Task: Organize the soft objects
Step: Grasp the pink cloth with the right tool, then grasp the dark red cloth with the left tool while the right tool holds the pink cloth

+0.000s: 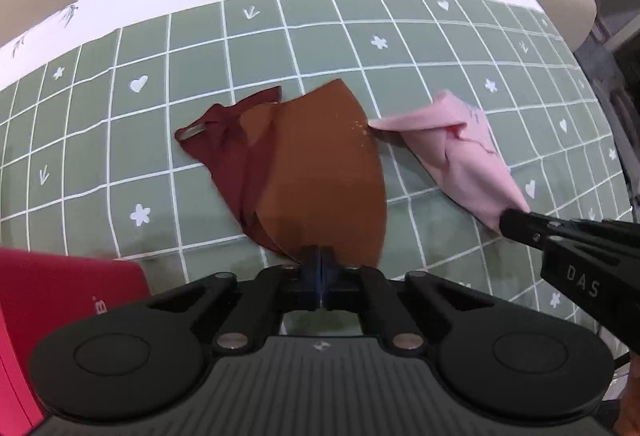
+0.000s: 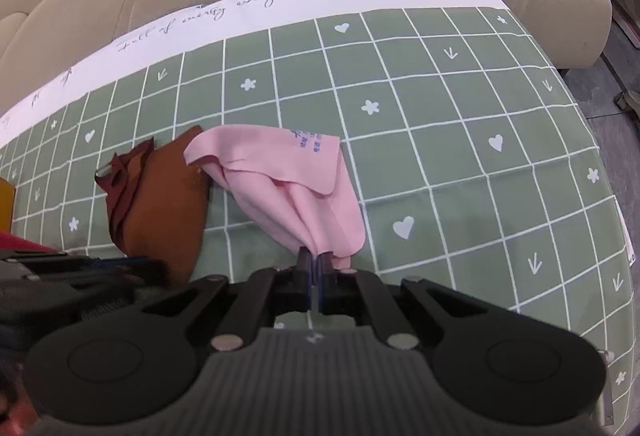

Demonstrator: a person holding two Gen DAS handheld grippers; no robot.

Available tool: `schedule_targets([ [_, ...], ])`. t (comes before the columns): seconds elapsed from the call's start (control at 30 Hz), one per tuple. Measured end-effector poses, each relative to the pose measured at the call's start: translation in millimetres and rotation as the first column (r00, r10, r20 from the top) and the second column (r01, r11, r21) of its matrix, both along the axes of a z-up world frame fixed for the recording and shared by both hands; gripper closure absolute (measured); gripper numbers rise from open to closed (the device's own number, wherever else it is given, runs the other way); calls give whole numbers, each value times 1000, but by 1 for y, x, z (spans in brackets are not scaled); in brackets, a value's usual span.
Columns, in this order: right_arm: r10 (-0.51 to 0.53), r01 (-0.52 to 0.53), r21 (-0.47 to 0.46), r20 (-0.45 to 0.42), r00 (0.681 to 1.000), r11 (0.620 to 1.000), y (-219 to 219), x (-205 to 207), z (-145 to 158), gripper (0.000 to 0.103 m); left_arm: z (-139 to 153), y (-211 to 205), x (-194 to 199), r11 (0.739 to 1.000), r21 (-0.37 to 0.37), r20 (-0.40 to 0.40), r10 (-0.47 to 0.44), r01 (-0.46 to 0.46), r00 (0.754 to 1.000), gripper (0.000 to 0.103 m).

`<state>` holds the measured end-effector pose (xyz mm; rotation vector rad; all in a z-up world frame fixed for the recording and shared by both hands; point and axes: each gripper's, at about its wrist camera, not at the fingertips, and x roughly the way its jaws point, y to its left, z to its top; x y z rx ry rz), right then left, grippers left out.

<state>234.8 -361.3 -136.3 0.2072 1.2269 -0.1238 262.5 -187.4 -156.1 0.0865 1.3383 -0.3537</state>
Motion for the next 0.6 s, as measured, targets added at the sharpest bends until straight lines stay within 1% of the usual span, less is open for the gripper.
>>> schedule_targets([
  [0.03, 0, 0, -3, -2, 1000, 1000, 0, 0, 0, 103, 0, 2, -1, 1000, -5, -2, -2, 2, 1000, 103],
  [0.17, -2, 2, -5, -6, 1000, 1000, 1, 0, -2, 103, -2, 5, -14, 999, 26, -12, -34, 34, 999, 103],
  [0.2, -1, 1, -8, -5, 1000, 1000, 2, 0, -2, 103, -2, 6, -15, 999, 24, -24, -28, 28, 999, 103],
  [0.27, 2, -2, -9, -2, 1000, 1000, 2, 0, -1, 103, 0, 12, -14, 1000, -12, -39, 1, -1, 999, 103],
  [0.3, 2, -2, -7, -1, 1000, 1000, 2, -1, -1, 103, 3, 14, -12, 1000, -19, -24, 2, -2, 1000, 103],
  [0.33, 5, -5, -5, -2, 1000, 1000, 2, -1, -1, 103, 6, 15, -10, 1000, -14, -8, -6, 6, 1000, 100],
  [0.37, 9, -9, -3, -3, 1000, 1000, 2, -1, -1, 103, 9, 14, -9, 1000, -2, 6, -17, 17, 1000, 96],
  [0.4, 14, -14, -3, -4, 1000, 1000, 3, -2, -1, 103, 11, 13, -6, 1000, 8, 16, -30, 30, 999, 81],
  [0.43, 18, -18, -4, -5, 1000, 1000, 3, -1, -2, 103, 12, 13, -2, 999, 7, 17, -32, 32, 999, 64],
  [0.5, 20, -20, -5, -4, 1000, 1000, 2, 0, -2, 103, 13, 16, 6, 1000, 5, 23, 6, -6, 1000, 49],
  [0.57, 20, -20, -2, 0, 1000, 1000, 2, 1, -2, 103, 14, 20, 14, 998, 8, 39, 66, -67, 997, 46],
  [0.6, 19, -19, -1, 3, 1000, 1000, 1, 1, -1, 103, 14, 21, 18, 996, 3, 45, 91, -91, 995, 42],
])
